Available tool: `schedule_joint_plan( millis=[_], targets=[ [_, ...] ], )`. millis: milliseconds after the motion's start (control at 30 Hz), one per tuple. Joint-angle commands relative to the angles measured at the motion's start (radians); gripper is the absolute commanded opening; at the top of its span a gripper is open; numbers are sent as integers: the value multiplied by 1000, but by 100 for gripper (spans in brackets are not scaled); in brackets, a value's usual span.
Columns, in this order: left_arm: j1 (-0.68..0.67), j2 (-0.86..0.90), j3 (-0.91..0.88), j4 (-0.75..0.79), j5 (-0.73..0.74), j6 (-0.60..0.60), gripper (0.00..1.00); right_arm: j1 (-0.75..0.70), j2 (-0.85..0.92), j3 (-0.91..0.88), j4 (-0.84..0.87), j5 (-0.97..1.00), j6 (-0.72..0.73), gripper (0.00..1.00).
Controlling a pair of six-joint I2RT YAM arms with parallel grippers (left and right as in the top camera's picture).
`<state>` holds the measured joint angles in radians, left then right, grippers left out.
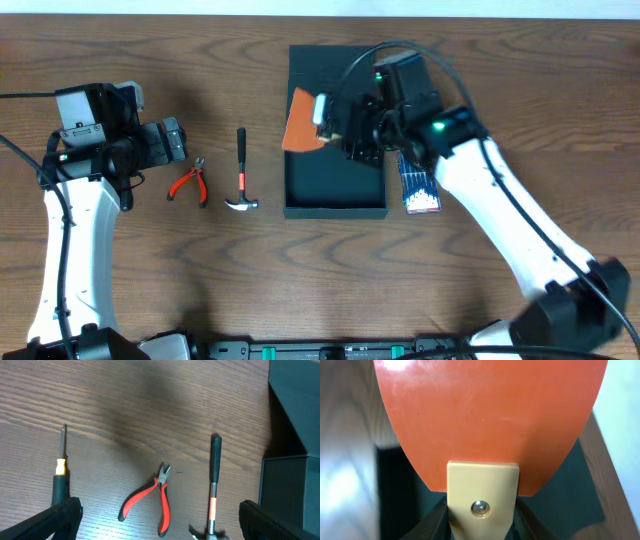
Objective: Pack container
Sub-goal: 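Carry the scraper into the black box and release it, then move the right gripper to the drill bit case and grasp it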
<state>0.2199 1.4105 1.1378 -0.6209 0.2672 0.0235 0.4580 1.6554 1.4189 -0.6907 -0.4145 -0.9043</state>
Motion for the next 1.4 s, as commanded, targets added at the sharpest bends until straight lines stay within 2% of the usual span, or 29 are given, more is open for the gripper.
schedule_joint_plan(
  millis=[0,267,533,600,633,667,800,967,1067,1167,1267,1367],
  targets=[
    [4,9,18,0,12,9,98,2,84,-2,9,26,-254,1],
    [4,9,18,0,12,9,99,-12,272,-2,68,29,-283,1],
    [4,9,18,0,12,9,98,-11,366,-2,50,34,-283,1],
    [4,9,18,0,12,9,98,-11,370,-2,58,35,-282,7],
    [4,9,18,0,12,9,98,-11,370,-2,64,35,-278,24],
    [4,9,18,0,12,9,99,-11,370,-2,70,37,-274,98],
    [4,9,18,0,12,9,98,-11,354,10,103,93,-126,99],
    [4,9,18,0,12,9,98,-11,262,61,57,97,-17,99],
    [4,9,18,0,12,9,98,-12,156,97,54,100,163,99],
    [4,9,18,0,12,9,98,-26,40,113,47,187,418,99],
    [4,9,18,0,12,9,98,-68,-51,113,27,290,531,99],
    [4,9,18,0,12,9,98,-150,-85,113,-19,294,646,97]
  ],
)
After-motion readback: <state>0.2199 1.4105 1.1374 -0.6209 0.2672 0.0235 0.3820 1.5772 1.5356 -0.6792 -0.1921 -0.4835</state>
